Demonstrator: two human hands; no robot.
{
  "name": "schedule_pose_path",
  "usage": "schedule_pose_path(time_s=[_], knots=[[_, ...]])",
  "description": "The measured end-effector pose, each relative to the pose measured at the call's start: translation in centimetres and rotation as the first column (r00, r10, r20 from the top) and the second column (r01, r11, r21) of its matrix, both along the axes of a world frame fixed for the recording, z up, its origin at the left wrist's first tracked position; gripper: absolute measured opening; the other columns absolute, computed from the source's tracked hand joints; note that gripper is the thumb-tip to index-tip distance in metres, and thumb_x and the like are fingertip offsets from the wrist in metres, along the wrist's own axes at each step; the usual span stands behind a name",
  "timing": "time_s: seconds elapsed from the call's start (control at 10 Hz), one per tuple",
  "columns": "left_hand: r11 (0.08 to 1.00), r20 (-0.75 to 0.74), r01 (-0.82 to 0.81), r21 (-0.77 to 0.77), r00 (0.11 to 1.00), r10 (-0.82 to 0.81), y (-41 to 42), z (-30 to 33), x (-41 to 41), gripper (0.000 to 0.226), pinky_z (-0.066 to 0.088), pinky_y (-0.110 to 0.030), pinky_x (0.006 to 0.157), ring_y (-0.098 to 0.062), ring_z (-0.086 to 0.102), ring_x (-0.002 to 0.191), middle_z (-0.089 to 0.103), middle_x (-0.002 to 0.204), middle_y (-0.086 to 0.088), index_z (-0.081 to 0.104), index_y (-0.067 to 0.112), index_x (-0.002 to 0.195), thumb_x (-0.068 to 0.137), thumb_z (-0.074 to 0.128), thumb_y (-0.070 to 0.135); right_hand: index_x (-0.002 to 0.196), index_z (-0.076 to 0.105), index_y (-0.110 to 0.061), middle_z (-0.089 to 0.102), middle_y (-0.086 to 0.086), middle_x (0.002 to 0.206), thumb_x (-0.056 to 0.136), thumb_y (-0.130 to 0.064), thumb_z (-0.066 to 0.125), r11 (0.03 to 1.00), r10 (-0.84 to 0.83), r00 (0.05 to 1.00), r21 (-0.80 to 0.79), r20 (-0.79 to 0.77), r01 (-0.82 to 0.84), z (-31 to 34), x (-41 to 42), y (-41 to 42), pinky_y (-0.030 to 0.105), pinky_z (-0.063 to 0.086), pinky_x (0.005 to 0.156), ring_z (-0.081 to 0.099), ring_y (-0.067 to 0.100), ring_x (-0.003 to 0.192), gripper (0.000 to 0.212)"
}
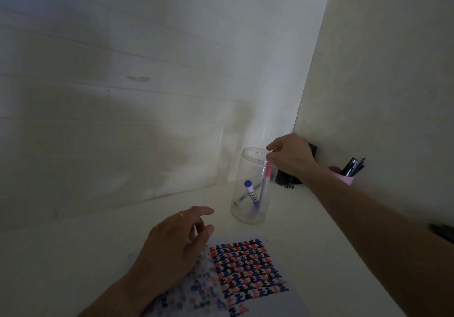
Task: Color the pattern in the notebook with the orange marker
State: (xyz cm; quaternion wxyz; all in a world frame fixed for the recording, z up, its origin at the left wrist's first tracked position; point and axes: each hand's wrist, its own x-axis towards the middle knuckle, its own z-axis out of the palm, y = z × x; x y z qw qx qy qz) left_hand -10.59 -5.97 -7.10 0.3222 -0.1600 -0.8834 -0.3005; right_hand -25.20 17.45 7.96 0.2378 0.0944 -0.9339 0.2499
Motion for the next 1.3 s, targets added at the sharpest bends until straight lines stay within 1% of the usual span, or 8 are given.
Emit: schedule_pose_path(time_s=[0.1,0.3,0.4,0.5,0.6,0.7,1.1,1.3], knots=[[1.0,0.003,-0.006,-0.006,1.0,0.006,0.0,0.0,0.0,0.028,0.047,-0.012,0.07,0.0,0.061,0.074,0.062,0.079,0.022,0.054,0.043,0.124,0.096,0.049,0.05,0.105,0.079,-0.012,0.079,0.005,0.108,0.077,-0.013,0.07,1.0,0.0,1.0,-0.023,-0.012,-0.001,0.2,0.4,0.3,0.034,0.055,0.093,0.07,0.02,0.101,0.03],[0.999,0.005,0.011,-0.032,1.0,-0.011,0.0,0.2,0.1,0.03,0.049,-0.015,0.07,0.004,0.058,0.078,0.061,0.084,0.025,0.057,0.042,0.12,0.095,0.044,0.052,0.101,0.075,-0.022,0.075,-0.011,0.095,0.087,-0.021,0.07,0.997,0.046,0.98,-0.054,-0.195,-0.057,-2.7,6.3,1.2,0.01,0.048,0.069,0.064,-0.004,0.074,0.015],[0.995,-0.002,0.031,-0.095,1.0,-0.031,0.2,0.4,0.4,0.03,0.05,-0.019,0.072,0.001,0.057,0.085,0.063,0.093,0.021,0.065,0.035,0.112,0.094,0.047,0.05,0.104,0.073,-0.027,0.068,-0.014,0.099,0.089,-0.03,0.068,0.997,0.074,0.975,0.026,-0.208,-0.07,-7.4,10.4,1.9,0.024,0.053,0.077,0.061,0.002,0.085,0.017],[0.986,0.038,0.05,-0.162,0.998,-0.044,0.3,0.3,0.7,0.036,0.053,-0.024,0.078,-0.004,0.06,0.097,0.064,0.107,0.014,0.07,0.033,0.108,0.091,0.047,0.056,0.105,0.071,-0.031,0.064,-0.014,0.102,0.09,-0.039,0.064,0.992,0.09,0.993,0.09,-0.072,-0.083,-12.0,12.8,2.8,0.03,0.052,0.084,0.059,0.007,0.093,0.019],[0.966,0.125,0.112,-0.233,0.989,-0.084,0.3,0.2,1.1,0.044,0.051,-0.027,0.089,-0.005,0.055,0.113,0.06,0.122,0.014,0.068,0.037,0.111,0.088,0.043,0.065,0.107,0.069,-0.032,0.064,-0.013,0.109,0.091,-0.046,0.058,0.985,0.148,0.987,0.076,0.067,-0.153,-15.2,13.8,3.3,0.024,0.045,0.089,0.058,0.008,0.101,0.024],[0.935,0.222,0.184,-0.302,0.968,-0.119,0.5,0.0,1.2,0.046,0.05,-0.033,0.095,-0.005,0.051,0.121,0.057,0.131,0.014,0.066,0.039,0.113,0.088,0.04,0.067,0.109,0.067,-0.031,0.064,-0.011,0.111,0.091,-0.048,0.055,0.976,0.178,0.98,0.111,0.091,-0.188,-17.3,14.3,3.4,0.023,0.043,0.085,0.058,0.011,0.104,0.027],[0.889,0.282,0.263,-0.375,0.946,-0.161,0.3,-0.4,0.2,0.04,0.05,-0.034,0.096,-0.002,0.051,0.117,0.062,0.124,0.016,0.065,0.038,0.121,0.094,0.045,0.061,0.112,0.066,-0.03,0.062,-0.009,0.115,0.091,-0.049,0.052,0.972,0.172,0.981,0.148,0.09,-0.184,-17.5,14.3,3.5,0.025,0.044,0.084,0.055,0.012,0.106,0.031],[0.892,0.292,0.261,-0.37,0.944,-0.155,0.4,0.0,0.5,0.041,0.051,-0.036,0.096,-0.002,0.051,0.118,0.062,0.125,0.016,0.065,0.039,0.121,0.094,0.043,0.062,0.112,0.066,-0.03,0.062,-0.008,0.118,0.093,-0.048,0.053,0.986,0.15,0.985,0.062,0.085,-0.155,-17.1,14.1,3.2,0.027,0.044,0.09,0.056,0.012,0.109,0.03]])
